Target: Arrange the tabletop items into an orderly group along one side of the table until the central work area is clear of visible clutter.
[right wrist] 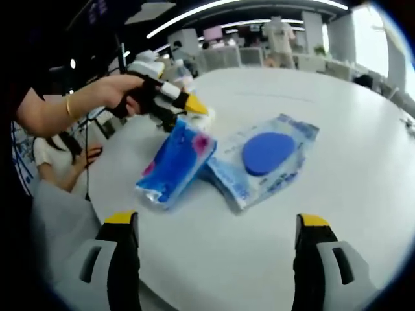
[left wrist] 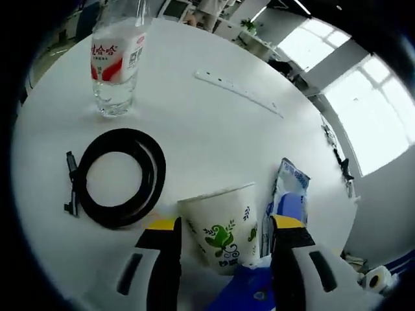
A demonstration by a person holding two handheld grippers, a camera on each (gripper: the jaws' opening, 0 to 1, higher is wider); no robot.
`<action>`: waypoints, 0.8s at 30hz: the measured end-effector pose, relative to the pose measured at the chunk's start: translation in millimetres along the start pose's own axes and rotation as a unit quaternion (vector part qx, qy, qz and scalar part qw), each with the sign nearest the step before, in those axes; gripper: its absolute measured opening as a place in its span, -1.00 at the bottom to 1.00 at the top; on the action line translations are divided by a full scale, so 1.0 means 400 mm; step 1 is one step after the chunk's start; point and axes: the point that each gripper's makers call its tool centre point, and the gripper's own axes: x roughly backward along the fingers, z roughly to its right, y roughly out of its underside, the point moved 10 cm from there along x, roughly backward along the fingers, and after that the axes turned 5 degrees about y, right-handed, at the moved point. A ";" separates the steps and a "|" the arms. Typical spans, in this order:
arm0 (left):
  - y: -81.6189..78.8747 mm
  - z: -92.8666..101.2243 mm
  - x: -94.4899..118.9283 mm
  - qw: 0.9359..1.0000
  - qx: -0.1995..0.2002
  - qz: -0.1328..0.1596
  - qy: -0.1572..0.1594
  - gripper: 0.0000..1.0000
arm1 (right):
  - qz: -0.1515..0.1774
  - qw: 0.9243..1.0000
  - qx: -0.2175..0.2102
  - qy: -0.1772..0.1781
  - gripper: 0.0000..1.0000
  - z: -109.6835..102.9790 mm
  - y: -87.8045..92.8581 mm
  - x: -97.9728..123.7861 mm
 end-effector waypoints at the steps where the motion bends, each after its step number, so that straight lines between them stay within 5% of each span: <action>1: 0.001 -0.001 -0.001 1.000 0.000 -0.001 -0.002 -0.03 | 0.000 1.000 0.000 0.000 0.98 0.000 0.000 0.000; 24: 0.005 -0.019 -0.004 0.998 0.057 0.025 0.008 -0.19 | -0.010 1.000 -0.001 0.025 0.96 0.015 0.003 0.009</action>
